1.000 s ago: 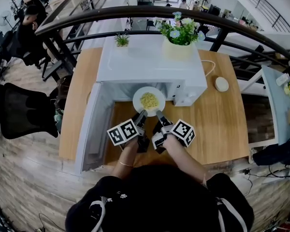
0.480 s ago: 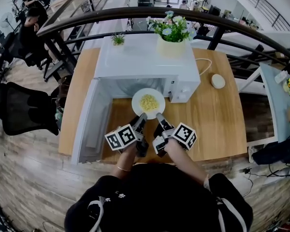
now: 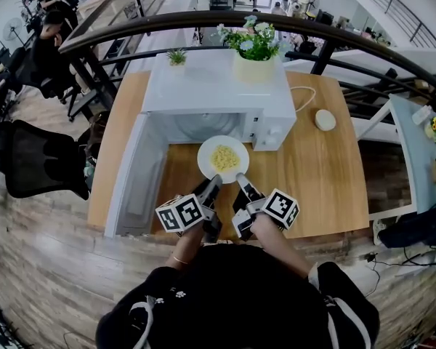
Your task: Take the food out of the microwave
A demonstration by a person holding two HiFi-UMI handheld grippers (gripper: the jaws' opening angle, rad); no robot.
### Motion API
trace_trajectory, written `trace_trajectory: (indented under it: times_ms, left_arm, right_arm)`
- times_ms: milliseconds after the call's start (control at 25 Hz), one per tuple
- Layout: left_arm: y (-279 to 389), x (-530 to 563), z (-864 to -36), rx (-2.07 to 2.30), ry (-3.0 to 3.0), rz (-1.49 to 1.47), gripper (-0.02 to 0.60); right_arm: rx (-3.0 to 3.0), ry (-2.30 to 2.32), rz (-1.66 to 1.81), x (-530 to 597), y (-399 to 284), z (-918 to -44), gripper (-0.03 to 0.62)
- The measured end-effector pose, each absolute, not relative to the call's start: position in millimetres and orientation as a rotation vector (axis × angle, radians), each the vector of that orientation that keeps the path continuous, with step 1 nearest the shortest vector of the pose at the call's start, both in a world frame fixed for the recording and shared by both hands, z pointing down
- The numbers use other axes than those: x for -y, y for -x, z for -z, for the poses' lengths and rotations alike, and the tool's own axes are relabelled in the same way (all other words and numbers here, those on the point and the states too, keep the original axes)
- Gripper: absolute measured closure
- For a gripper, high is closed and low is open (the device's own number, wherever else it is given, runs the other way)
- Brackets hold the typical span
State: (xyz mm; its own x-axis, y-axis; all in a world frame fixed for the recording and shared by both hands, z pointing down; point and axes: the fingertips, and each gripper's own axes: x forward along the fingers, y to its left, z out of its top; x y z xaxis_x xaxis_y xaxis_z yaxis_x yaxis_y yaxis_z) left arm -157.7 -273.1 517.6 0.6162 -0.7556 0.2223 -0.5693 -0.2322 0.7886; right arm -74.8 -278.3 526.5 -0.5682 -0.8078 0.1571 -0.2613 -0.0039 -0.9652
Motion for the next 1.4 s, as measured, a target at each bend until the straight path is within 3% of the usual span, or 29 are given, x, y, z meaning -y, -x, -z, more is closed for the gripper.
trace_trajectory:
  times_ms: [1400]
  left_arm:
    - [142,257,-489,1.02,-1.987,0.27,0.494]
  right_arm:
    - [-1.878,1.055,1.542,264,60,-496,0.559]
